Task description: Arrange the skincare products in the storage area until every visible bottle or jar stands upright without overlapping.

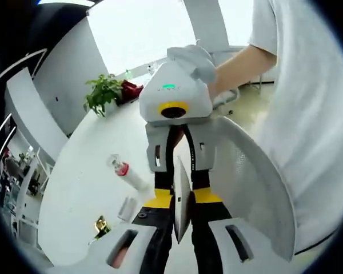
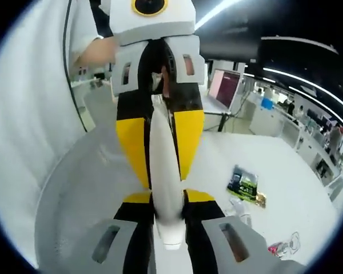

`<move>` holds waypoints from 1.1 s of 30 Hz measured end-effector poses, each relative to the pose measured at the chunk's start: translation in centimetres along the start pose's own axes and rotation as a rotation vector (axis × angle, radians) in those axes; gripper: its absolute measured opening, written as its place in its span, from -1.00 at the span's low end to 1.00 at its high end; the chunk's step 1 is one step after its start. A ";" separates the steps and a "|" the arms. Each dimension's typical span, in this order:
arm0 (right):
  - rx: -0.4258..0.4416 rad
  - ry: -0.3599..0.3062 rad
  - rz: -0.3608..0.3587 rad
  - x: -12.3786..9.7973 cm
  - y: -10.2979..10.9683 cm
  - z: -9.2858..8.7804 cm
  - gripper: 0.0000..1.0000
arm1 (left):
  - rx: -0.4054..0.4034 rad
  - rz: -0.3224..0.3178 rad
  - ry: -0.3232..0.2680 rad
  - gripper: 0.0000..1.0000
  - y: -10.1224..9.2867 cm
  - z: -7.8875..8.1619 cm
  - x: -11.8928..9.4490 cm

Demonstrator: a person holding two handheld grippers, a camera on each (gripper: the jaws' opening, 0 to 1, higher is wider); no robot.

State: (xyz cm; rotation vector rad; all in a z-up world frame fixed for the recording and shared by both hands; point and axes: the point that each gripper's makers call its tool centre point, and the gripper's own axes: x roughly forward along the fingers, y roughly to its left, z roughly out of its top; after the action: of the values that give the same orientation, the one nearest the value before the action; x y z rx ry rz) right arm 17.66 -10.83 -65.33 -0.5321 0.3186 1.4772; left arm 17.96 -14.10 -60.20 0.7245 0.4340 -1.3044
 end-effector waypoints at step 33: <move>0.376 0.066 -0.412 -1.4 -7.0 -9.2 -0.54 | 0.064 -0.144 0.065 -0.71 4.6 -1.6 9.7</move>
State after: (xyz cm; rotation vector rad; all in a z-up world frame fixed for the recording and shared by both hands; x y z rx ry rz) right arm 25.54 -16.89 -71.43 -0.3180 0.4952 0.9718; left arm 24.78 -19.46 -66.67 0.8030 0.5062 -1.4381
